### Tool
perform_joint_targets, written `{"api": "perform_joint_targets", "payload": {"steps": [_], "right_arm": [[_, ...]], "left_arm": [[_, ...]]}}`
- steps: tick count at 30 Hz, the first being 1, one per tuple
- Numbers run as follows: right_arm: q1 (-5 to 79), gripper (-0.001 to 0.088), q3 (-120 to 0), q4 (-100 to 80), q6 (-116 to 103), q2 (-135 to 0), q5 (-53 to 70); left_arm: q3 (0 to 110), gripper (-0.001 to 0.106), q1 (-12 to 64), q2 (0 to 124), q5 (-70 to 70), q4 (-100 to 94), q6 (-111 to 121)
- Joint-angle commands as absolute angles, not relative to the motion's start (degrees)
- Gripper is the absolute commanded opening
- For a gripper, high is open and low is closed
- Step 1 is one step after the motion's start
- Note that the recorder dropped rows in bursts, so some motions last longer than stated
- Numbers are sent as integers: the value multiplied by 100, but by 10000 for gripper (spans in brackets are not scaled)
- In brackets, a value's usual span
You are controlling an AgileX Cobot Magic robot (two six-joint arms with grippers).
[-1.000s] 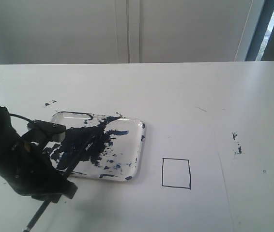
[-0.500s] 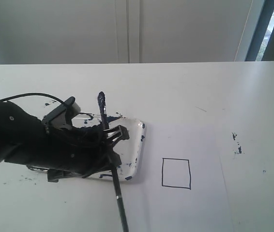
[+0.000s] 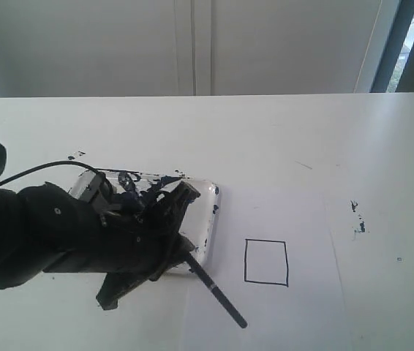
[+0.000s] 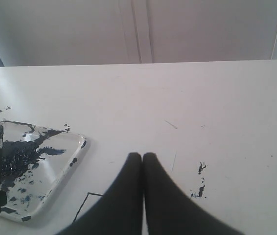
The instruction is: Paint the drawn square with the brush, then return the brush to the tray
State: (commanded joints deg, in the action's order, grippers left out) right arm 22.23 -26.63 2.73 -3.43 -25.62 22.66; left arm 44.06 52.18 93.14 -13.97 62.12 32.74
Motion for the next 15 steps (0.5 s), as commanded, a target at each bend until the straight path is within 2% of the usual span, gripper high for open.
{"api": "perform_joint_targets", "payload": {"steps": [8, 15], "right_arm": [[2223, 0, -2663, 273, -343, -2562, 2276], [2223, 0, -2663, 273, -343, -2562, 2294]], "left_arm": [[4456, 0, 5548, 9516, -1818, 6212, 4374], [4789, 0, 5611, 9708, -1723, 5955, 4401]]}}
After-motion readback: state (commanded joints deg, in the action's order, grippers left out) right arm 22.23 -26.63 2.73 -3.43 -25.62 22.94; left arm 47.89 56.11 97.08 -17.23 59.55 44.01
